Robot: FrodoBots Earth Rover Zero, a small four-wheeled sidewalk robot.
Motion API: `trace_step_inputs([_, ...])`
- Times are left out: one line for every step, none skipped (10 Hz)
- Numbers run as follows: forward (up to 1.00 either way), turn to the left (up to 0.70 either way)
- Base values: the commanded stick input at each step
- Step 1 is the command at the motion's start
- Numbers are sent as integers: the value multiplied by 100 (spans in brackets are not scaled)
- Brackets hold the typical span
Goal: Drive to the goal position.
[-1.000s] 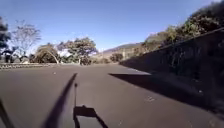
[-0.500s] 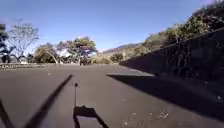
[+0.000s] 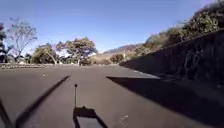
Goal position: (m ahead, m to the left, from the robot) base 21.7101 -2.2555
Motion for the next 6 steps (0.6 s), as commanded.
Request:
trace_step_inputs([100, 0])
trace_step_inputs([100, 0])
trace_step_inputs([100, 0])
trace_step_inputs([100, 0])
trace_step_inputs([100, 0])
trace_step_inputs([100, 0])
